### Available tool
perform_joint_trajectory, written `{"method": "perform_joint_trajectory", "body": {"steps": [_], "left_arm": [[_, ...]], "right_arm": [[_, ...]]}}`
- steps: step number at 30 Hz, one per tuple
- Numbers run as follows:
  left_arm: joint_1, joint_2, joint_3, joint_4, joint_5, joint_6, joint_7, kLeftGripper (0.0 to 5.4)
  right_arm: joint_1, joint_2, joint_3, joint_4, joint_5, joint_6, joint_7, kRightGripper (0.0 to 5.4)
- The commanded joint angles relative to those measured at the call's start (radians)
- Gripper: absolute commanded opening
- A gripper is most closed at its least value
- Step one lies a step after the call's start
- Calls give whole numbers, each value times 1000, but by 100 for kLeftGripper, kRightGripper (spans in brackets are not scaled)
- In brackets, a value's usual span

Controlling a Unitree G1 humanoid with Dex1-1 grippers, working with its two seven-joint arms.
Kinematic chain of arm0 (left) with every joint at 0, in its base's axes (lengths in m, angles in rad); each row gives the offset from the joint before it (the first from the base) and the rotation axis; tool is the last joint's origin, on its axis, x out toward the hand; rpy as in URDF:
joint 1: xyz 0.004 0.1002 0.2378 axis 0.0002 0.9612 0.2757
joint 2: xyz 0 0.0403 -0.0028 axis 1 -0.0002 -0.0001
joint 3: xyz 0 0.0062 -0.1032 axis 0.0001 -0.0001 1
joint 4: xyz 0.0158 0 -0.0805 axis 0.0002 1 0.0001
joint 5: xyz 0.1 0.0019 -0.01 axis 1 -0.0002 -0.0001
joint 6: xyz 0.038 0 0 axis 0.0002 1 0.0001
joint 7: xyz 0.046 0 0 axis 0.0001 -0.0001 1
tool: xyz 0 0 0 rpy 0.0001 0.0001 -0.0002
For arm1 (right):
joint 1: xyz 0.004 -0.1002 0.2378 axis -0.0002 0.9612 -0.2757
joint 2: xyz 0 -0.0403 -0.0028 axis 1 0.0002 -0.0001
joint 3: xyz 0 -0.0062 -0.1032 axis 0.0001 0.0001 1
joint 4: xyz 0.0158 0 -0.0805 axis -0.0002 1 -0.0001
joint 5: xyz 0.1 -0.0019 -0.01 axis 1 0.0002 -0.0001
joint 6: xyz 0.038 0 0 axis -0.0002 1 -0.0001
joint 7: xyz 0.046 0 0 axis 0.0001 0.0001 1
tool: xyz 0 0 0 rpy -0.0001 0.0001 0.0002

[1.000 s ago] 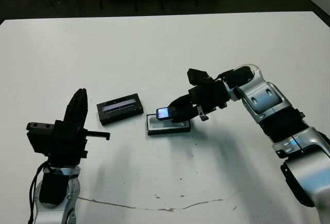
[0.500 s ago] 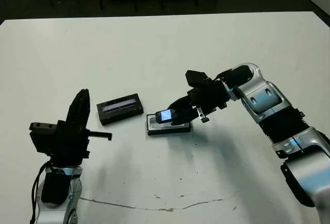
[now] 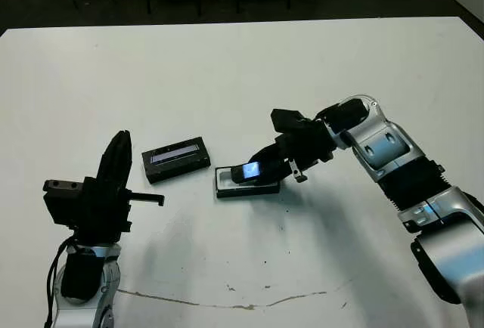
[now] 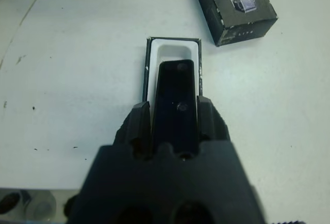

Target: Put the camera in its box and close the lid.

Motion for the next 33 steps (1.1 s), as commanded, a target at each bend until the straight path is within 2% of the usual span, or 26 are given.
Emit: {"method": "perform_joint_trajectory", "body": {"steps": [1,4,8,11,18,20,24,26,33], "left_arm": [[41,1,1,15,3,9,8,0],[41,1,0,15,11,12,15,0],[38,-1,-5,16,14,13,23,0],[38,2,-6,14,17,18,25,0],[35,1,-9,10,12,26,24,0],[36,0,-11,5,12,30,25,0],[38,-1,-14,3,13,30,27,0],[41,-2,-16,-3,12,38,28,0],[40,-2,-23,1,18,33,32,0]], "right_arm": [[20,1,8,9,-15,-40,-4,93],[24,9,5,19,-8,-67,6,93],[19,10,10,15,-14,-66,14,93],[22,11,6,7,-10,-99,19,93],[5,15,14,-11,-10,-79,38,93],[3,10,25,-27,-32,-99,28,93],[15,5,37,-66,-60,-91,8,93],[24,2,44,-94,-79,-77,-10,93],[37,-1,101,-187,-144,44,-45,93]]}}
